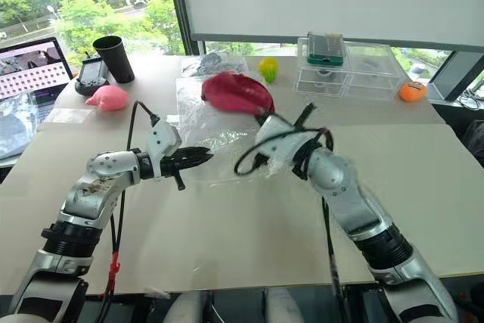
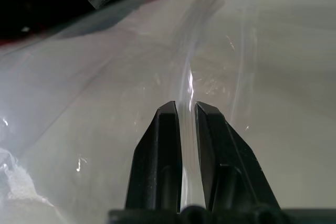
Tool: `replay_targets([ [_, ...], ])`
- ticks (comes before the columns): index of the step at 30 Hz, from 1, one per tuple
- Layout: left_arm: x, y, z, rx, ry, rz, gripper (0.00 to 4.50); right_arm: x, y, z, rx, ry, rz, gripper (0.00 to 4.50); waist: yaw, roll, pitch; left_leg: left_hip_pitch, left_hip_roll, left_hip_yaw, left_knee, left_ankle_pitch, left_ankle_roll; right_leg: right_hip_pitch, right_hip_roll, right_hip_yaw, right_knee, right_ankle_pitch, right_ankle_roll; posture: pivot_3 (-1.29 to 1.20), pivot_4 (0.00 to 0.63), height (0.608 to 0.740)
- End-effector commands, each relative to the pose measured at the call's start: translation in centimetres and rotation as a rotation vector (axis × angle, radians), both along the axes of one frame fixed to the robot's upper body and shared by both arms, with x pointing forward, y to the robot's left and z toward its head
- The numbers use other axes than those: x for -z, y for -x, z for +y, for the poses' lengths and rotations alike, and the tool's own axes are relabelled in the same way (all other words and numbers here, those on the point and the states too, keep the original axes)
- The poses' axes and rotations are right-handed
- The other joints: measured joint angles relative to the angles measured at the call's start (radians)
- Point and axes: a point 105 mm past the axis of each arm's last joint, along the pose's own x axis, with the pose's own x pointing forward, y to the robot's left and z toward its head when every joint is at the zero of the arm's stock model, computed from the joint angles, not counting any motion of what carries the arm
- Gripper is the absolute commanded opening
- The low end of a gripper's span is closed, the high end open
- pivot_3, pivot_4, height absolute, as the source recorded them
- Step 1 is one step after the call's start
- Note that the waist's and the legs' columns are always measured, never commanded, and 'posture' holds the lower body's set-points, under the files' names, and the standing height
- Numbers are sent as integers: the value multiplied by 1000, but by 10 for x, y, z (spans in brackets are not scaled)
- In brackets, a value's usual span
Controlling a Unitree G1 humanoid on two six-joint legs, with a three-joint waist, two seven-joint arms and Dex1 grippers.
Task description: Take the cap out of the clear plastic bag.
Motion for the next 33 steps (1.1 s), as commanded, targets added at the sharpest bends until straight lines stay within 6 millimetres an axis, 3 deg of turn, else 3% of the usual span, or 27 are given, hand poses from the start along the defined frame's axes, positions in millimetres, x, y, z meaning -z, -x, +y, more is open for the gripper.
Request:
replay_targets([
  [1, -9, -1, 4, -13, 12, -45, 549, 40, 2, 1, -52, 225, 50, 28, -1, 0, 0, 0, 0, 0, 0, 0, 0, 0, 0, 0, 0, 0, 0, 0, 150, 740],
  [8, -9, 0, 8, -42, 22, -54, 549, 75, 13, 29, -131, 177, 271, 28, -13, 0, 0, 3, 1, 0, 0, 0, 0, 2, 1, 1, 1, 2, -4, 0, 150, 740],
  [13, -9, 1, 10, -60, 28, -61, 549, 86, 11, 43, -128, 125, 359, 28, -11, 0, 0, 7, 1, 0, 0, 0, 0, 5, 1, 1, 2, 1, -2, 0, 150, 740],
  [21, -12, 4, 19, -88, 43, -68, 549, 104, 13, 36, -65, 96, 471, 28, -7, -1, 0, 7, 1, 0, 0, 0, 0, 5, 1, 1, 2, 2, -3, 0, 150, 740],
  [29, -10, 9, 27, -135, 55, -71, 549, 110, 32, 32, -82, 43, 689, 2752, -6, -1, -1, 7, 1, 0, 0, 0, 0, 5, 1, 0, 2, 2, -3, 0, 150, 740],
  [33, -7, 14, 33, -146, 52, -59, 549, 91, 43, 29, -133, -40, 808, 2889, -6, -1, -1, 7, 1, 0, 0, 0, 0, 5, 1, 0, 2, 1, -1, 0, 150, 740],
])
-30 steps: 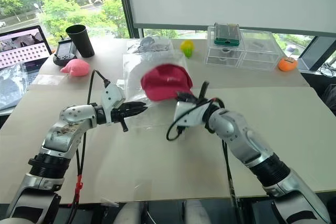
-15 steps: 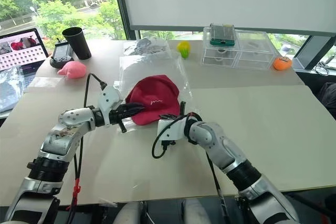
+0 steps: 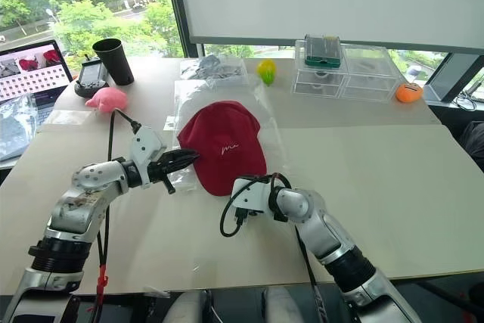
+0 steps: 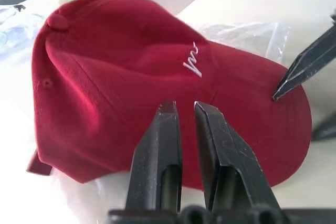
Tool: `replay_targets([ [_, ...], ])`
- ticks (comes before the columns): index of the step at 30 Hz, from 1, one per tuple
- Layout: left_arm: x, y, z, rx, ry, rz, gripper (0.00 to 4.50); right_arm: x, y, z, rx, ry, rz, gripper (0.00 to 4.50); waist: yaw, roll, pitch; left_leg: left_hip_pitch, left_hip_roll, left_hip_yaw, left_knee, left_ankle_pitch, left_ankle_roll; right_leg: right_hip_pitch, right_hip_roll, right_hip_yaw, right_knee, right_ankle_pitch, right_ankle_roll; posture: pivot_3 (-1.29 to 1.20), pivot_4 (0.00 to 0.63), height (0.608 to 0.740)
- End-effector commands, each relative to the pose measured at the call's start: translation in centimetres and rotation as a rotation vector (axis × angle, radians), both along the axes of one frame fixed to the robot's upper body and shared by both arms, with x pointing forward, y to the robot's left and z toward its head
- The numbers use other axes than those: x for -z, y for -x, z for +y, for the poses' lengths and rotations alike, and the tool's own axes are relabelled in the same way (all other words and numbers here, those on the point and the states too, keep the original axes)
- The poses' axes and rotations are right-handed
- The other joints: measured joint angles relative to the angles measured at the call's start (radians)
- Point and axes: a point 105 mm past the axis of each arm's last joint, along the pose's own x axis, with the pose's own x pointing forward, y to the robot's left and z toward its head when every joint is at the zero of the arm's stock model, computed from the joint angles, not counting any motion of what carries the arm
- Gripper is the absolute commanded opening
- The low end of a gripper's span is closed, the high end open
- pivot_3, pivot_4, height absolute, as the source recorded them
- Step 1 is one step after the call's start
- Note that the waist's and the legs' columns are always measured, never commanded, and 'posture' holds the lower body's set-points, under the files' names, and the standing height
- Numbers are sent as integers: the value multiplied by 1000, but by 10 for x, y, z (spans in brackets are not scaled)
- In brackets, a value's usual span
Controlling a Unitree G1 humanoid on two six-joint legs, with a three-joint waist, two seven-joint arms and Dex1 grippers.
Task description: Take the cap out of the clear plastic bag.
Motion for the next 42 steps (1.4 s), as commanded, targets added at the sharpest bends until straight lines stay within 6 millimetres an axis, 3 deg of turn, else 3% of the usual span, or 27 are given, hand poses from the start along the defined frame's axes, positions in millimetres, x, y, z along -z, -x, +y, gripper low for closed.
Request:
replay_targets([
  [1, -11, 8, 7, -11, 21, -30, 549, -18, 10, -8, -4, -96, 148, 2889, -1, 0, 0, 0, 0, 0, 0, 0, 0, 0, 0, 0, 0, 0, 0, 0, 150, 740],
  [3, -13, 15, 15, -36, 62, -15, 549, -48, 6, -16, 38, -252, 204, 2889, -3, 0, 0, -1, 0, 0, 0, 0, 0, -1, 0, 0, 0, 1, -1, 0, 150, 740],
  [6, -15, 22, 42, -159, 156, 16, 549, -104, -6, -44, 116, -549, 273, 2889, -6, 0, 1, -2, 1, 0, 0, 0, 0, -2, 0, 0, 0, 1, -2, 0, 150, 740],
  [8, -15, 23, 69, -327, 231, 11, 549, -137, -31, -81, 275, -759, 214, 2889, -3, 0, 1, -2, 1, -1, 0, 0, 0, -2, 0, 0, 0, 2, -3, 0, 150, 740],
  [9, -15, 22, 80, -409, 268, 3, 549, -142, -43, -97, 369, -811, 178, 2889, -2, 0, 1, -1, 1, -1, 0, 0, 0, -2, 0, 0, 0, 2, -3, 0, 150, 740],
  [12, -13, 19, 113, -680, 367, -33, 549, -133, -75, -149, 716, -870, 66, 2889, 9, -2, 0, -1, 1, -1, 0, 0, 0, 0, 0, -2, -1, 2, -3, 0, 150, 740],
  [14, -12, 20, 130, -826, 410, -66, 549, -121, -84, -174, 879, -835, -14, 2889, 12, -2, -1, -2, 0, -1, 0, 0, 0, -1, -2, -2, -1, 3, -4, 0, 150, 740],
  [16, -12, 21, 140, -913, 436, -90, 549, -111, -87, -184, 948, -768, -73, 2889, 13, -2, -1, -5, -2, 0, 0, 0, 0, -3, -3, -1, -1, 3, -4, 0, 150, 740],
  [20, -5, 33, 179, -1211, 490, -169, 549, -71, -86, -205, 1078, -570, -180, 2889, 6, -2, 0, -7, -2, 0, -1, 0, 0, -5, -3, 0, -1, 4, -4, 0, 150, 740],
  [23, 16, 46, 204, -1343, 433, -166, 549, -61, -87, -220, 1150, -626, -184, 2889, -6, -2, -1, -6, -2, 1, -1, 0, 0, -4, -3, 1, -1, 4, -4, 0, 150, 740],
  [29, 38, 58, 228, -1418, 429, -132, 549, -50, -89, -226, 1170, -610, -182, 2889, -7, -2, 0, -4, -2, 1, -1, 0, 0, -3, -3, 1, -1, 4, -4, 0, 150, 740],
  [35, 49, 54, 218, -1385, 439, -97, 549, -48, -91, -229, 1177, -655, -158, 2889, -2, -2, 0, -5, -2, 1, -1, 0, 0, -3, -3, 1, -1, 4, -4, 0, 150, 740],
  [42, 41, 46, 217, -1355, 463, -115, 549, -48, -90, -225, 1165, -655, -150, 2889, -4, -2, 0, -5, -1, 1, -1, 0, 0, -3, -3, 1, -1, 4, -4, 0, 150, 740],
])
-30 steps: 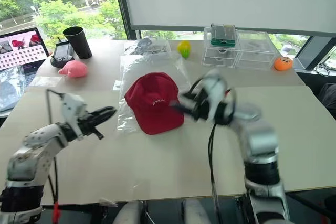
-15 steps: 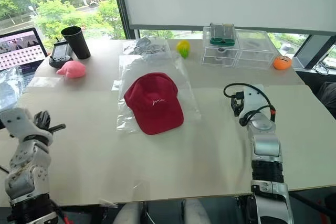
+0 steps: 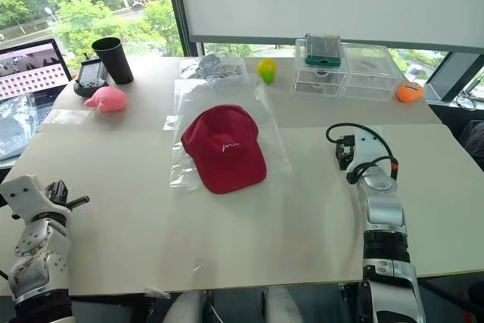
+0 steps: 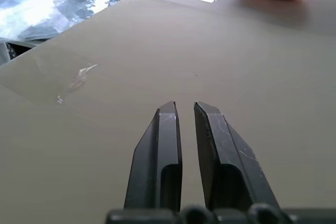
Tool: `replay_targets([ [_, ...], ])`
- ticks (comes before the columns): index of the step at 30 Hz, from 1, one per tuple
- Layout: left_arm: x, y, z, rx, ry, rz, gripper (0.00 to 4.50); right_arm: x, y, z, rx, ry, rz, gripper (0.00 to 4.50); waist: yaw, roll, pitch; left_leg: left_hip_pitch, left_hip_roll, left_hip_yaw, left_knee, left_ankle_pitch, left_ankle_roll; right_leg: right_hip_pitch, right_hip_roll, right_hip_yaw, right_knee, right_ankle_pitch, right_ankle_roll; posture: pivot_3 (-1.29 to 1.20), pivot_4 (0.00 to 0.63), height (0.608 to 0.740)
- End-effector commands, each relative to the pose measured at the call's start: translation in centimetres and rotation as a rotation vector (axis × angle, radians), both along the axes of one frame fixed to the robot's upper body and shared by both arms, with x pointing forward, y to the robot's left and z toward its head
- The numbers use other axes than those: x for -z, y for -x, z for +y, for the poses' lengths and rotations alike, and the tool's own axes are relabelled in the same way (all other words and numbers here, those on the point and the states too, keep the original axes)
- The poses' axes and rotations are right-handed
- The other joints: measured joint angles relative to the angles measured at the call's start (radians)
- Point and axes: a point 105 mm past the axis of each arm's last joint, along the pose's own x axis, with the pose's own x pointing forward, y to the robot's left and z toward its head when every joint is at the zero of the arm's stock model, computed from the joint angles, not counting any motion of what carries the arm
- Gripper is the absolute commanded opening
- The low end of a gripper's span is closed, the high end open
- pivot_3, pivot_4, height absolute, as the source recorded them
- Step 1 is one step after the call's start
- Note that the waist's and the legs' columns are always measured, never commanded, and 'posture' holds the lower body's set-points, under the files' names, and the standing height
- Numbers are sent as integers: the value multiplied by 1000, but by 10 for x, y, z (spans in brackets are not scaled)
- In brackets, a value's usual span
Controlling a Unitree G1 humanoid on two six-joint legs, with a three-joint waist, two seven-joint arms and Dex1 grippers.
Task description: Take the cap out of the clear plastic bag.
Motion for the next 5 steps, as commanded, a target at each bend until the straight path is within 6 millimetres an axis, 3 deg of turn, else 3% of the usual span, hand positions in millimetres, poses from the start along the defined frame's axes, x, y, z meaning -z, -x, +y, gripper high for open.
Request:
replay_targets([
  [1, -19, -7, 0, 23, -24, -71, 549, -21, 0, -1, -4, 7, -74, 2889, 1, 0, 0, 0, 0, 0, 0, 0, 0, 0, 0, 0, 0, 0, 0, 0, 150, 740],
  [5, -18, -7, -1, 25, -17, -79, 549, -21, 2, -2, 0, -9, -77, 2889, 1, 0, 0, 0, 0, 0, 0, 0, 0, 0, 0, 0, 0, 0, 0, 0, 150, 740],
])
